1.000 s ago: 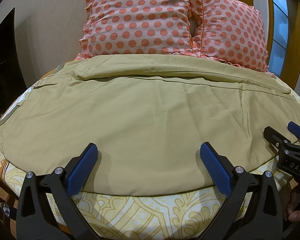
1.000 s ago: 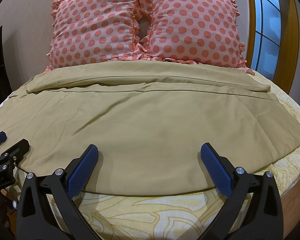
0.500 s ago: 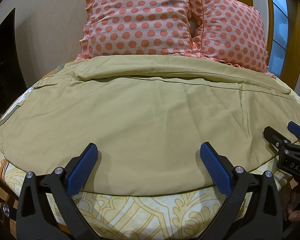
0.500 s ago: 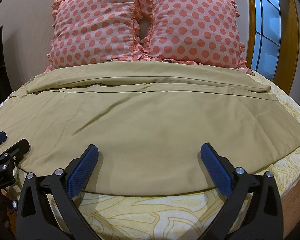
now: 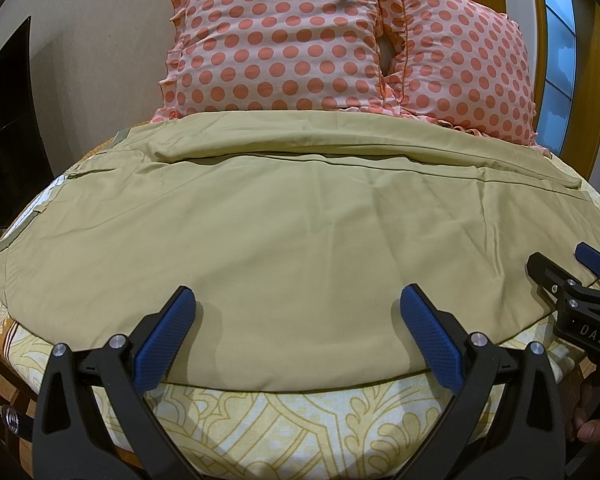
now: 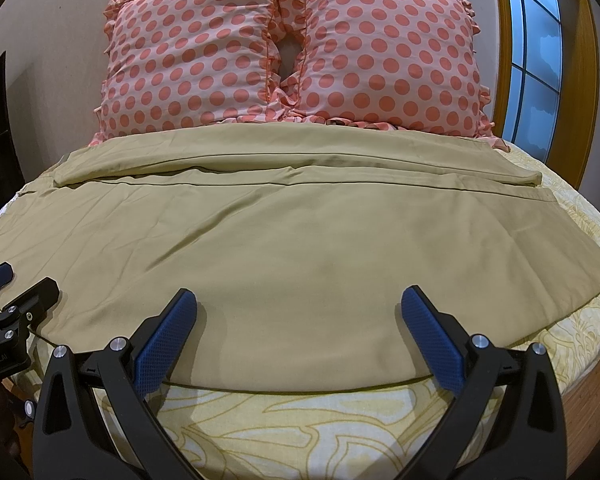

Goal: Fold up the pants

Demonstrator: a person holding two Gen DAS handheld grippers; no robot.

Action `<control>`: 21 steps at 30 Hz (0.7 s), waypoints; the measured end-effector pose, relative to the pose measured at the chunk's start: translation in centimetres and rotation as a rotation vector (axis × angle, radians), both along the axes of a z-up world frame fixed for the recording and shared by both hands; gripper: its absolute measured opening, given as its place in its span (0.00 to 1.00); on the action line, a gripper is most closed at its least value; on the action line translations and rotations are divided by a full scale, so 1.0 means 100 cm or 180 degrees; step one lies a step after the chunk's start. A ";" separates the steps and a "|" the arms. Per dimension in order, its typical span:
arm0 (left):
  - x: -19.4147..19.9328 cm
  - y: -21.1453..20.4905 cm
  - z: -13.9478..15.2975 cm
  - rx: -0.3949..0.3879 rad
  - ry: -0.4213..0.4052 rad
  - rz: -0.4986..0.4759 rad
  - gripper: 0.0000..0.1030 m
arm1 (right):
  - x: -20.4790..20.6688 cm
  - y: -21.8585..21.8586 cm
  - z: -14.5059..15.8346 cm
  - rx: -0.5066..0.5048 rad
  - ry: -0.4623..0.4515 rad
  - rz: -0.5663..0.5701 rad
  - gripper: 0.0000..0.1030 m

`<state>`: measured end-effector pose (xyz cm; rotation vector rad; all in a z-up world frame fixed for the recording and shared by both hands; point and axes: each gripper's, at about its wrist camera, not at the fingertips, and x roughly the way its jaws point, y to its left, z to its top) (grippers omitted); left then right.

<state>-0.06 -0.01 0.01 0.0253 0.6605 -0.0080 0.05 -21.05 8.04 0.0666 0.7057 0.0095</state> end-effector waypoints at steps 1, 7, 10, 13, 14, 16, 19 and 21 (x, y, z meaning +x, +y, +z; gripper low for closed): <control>0.000 0.000 0.000 0.0000 0.0000 0.0000 0.98 | 0.000 0.000 0.000 -0.0001 -0.0003 -0.0002 0.99; 0.000 0.000 0.000 0.0000 -0.0003 0.0000 0.98 | 0.000 0.000 0.000 -0.0001 -0.0006 -0.0003 0.99; 0.000 0.000 0.000 0.0000 -0.0004 0.0000 0.98 | -0.001 0.000 -0.001 -0.0001 -0.0007 -0.0003 0.99; 0.000 0.000 0.000 0.0000 -0.0004 0.0000 0.98 | -0.002 0.000 -0.001 0.0000 -0.0016 -0.0005 0.99; 0.000 0.000 0.000 0.0000 -0.0005 0.0000 0.98 | -0.002 0.000 -0.001 0.0000 -0.0016 -0.0006 0.99; 0.000 0.000 0.000 0.0000 -0.0007 0.0000 0.98 | -0.002 0.000 -0.002 -0.0001 -0.0020 -0.0005 0.99; 0.000 0.000 0.000 0.0000 -0.0007 0.0000 0.98 | -0.001 -0.002 -0.005 0.0001 -0.0031 -0.0007 0.99; 0.000 0.000 0.000 0.0001 -0.0008 -0.0001 0.98 | -0.001 0.001 0.000 -0.0003 -0.0052 -0.0006 0.99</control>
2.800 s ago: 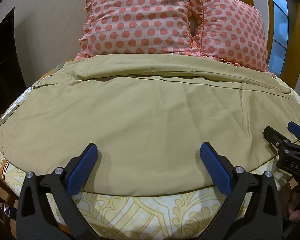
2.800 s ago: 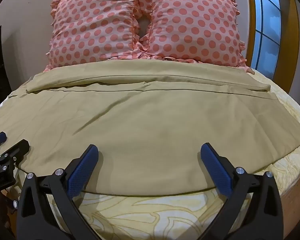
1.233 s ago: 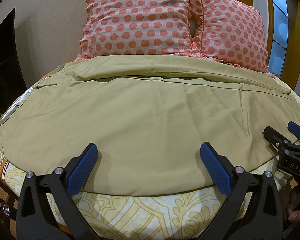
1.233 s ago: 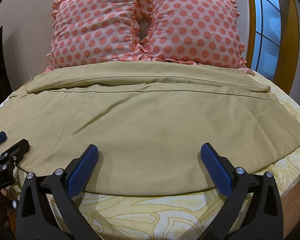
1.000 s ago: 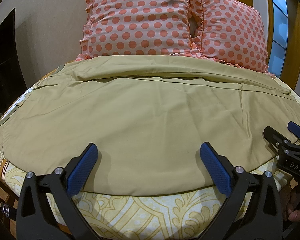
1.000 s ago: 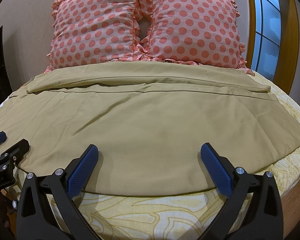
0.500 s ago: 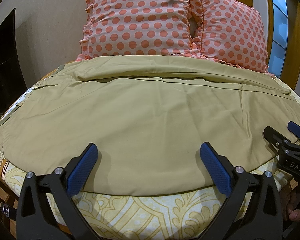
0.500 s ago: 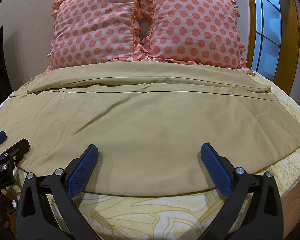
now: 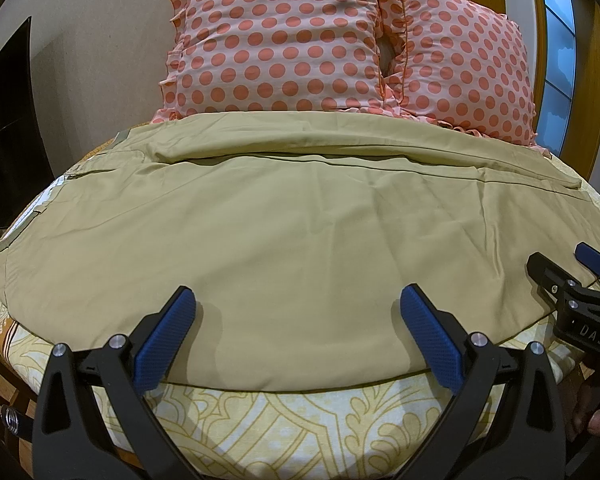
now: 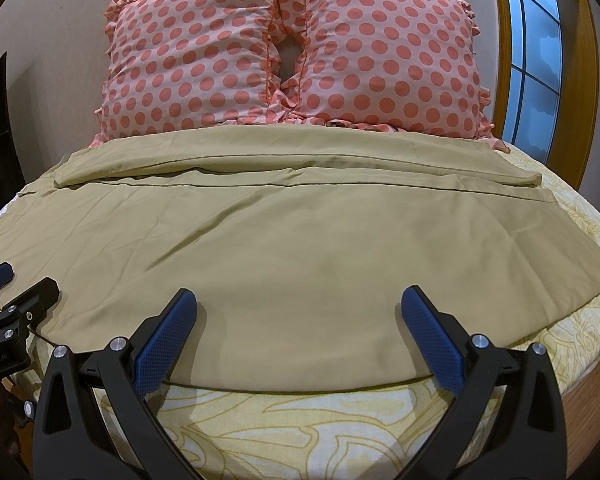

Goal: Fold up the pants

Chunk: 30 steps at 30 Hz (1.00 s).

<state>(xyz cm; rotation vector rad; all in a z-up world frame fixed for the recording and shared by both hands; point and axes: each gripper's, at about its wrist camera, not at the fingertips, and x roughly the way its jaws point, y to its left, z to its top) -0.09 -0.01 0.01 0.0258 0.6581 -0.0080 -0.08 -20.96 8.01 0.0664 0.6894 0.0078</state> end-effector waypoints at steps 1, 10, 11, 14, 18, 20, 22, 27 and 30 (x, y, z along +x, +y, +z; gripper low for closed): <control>0.000 0.000 0.000 0.0001 0.0000 -0.0001 0.98 | 0.000 0.000 0.001 0.0002 -0.0005 -0.0001 0.99; 0.000 0.002 0.001 -0.0002 0.0015 -0.0034 0.98 | 0.000 -0.004 -0.005 0.0012 -0.0029 0.0159 0.99; 0.001 0.002 0.001 0.0000 0.0015 -0.0048 0.98 | 0.001 -0.005 -0.005 0.0013 -0.0030 0.0192 0.99; 0.002 0.001 0.005 0.0005 0.0018 -0.0082 0.98 | 0.008 -0.009 -0.001 0.0039 0.0123 0.0328 0.99; 0.005 0.006 0.012 -0.0011 0.0129 -0.0112 0.98 | 0.034 -0.050 0.035 0.0174 0.0046 0.0190 0.99; 0.010 0.012 0.015 -0.0010 0.0118 -0.0061 0.98 | 0.067 -0.088 0.059 0.0145 -0.0065 -0.0126 0.99; 0.018 0.019 0.021 -0.0028 0.0090 0.0023 0.98 | 0.119 -0.127 0.068 0.0172 0.0105 -0.0458 0.99; 0.039 0.032 0.031 -0.0187 0.0108 0.0196 0.98 | 0.253 -0.215 0.039 0.0579 0.0723 -0.1326 0.95; 0.041 0.037 0.034 -0.0281 0.0110 0.0237 0.98 | 0.314 -0.253 0.008 0.0836 0.1098 -0.1857 0.77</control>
